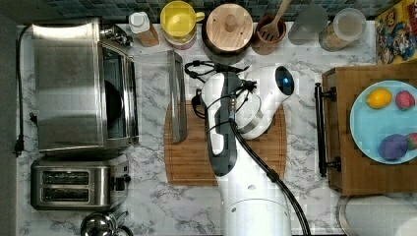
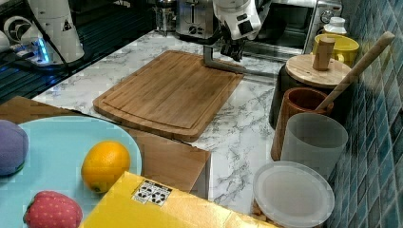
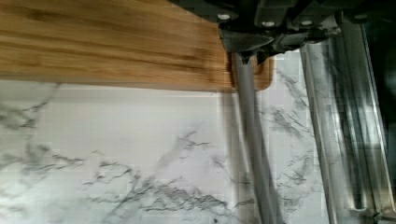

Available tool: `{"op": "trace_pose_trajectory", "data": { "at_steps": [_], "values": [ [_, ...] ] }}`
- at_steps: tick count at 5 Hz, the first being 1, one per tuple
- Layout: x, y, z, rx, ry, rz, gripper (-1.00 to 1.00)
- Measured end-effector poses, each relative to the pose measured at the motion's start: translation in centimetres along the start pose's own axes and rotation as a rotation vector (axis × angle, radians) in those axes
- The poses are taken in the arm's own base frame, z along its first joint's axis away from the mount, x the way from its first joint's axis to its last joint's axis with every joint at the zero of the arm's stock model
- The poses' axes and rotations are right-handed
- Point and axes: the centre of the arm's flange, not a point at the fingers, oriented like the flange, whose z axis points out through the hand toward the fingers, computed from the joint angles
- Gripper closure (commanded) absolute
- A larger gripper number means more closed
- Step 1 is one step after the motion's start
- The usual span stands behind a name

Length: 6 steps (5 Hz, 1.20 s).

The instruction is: Close the oven.

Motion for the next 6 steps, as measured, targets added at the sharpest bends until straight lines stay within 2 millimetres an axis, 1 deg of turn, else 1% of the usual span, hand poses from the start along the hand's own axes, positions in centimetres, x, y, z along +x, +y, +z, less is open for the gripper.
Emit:
{"op": "trace_pose_trajectory", "data": {
  "at_steps": [1, 2, 3, 4, 5, 6],
  "values": [
    [0.2, -1.0, 1.2, 0.032, 0.019, -0.062, 1.0],
    [1.0, -1.9, 2.0, 0.033, 0.027, -0.11, 1.0],
    [2.3, -2.5, 3.1, 0.036, 0.035, -0.126, 1.0],
    [3.1, -2.4, 4.2, -0.004, 0.009, -0.167, 1.0],
    [2.7, -2.5, 5.3, -0.008, -0.037, -0.182, 1.0],
    [2.7, -2.7, 5.2, 0.001, -0.064, -0.19, 1.0]
  ]
}}
